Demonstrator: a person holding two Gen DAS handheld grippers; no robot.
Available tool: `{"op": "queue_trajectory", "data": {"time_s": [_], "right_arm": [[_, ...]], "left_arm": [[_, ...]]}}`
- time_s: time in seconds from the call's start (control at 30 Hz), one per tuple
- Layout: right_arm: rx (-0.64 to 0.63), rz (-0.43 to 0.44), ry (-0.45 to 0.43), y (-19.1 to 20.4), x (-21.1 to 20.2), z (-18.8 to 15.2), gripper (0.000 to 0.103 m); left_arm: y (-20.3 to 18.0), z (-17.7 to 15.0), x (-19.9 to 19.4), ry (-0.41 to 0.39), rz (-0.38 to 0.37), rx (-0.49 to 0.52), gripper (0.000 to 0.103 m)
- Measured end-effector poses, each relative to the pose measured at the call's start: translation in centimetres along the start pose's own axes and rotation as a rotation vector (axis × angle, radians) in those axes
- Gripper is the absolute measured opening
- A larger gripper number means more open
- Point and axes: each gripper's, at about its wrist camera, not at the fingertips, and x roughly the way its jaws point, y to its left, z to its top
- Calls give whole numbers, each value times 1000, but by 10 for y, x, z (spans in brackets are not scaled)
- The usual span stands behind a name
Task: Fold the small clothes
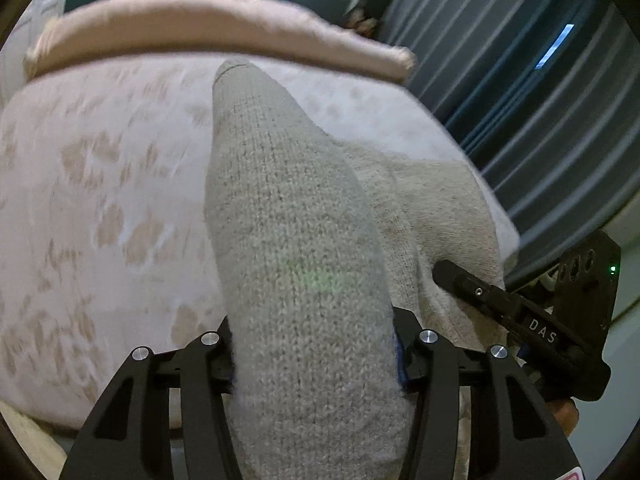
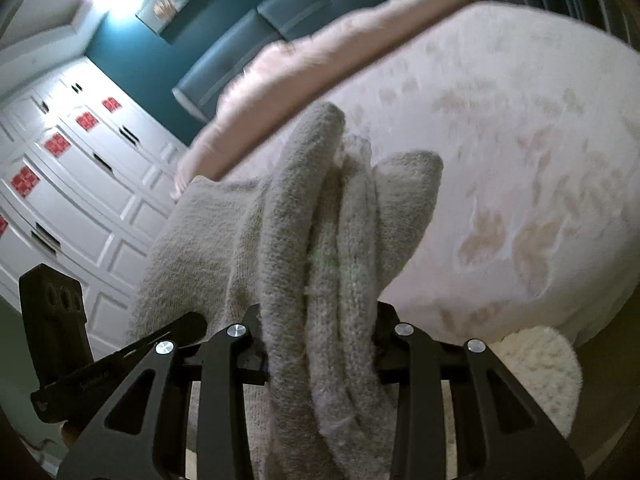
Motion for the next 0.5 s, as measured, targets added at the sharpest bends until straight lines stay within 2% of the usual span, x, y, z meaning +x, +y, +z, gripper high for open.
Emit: {"op": "queue_trajectory", "data": {"time_s": [0.23,0.33,0.5], "right_arm": [[-107,85,-169,68,-52,33,33],[-195,154,-235,112,-65,51,33],[-301,252,-261,168,-55,69,35]], "left_arm": [[-19,33,-87,-211,-54,106,49],[-11,48,-136,-327,-55,137,49],[20,69,-190,-446,-15,151,49]]}}
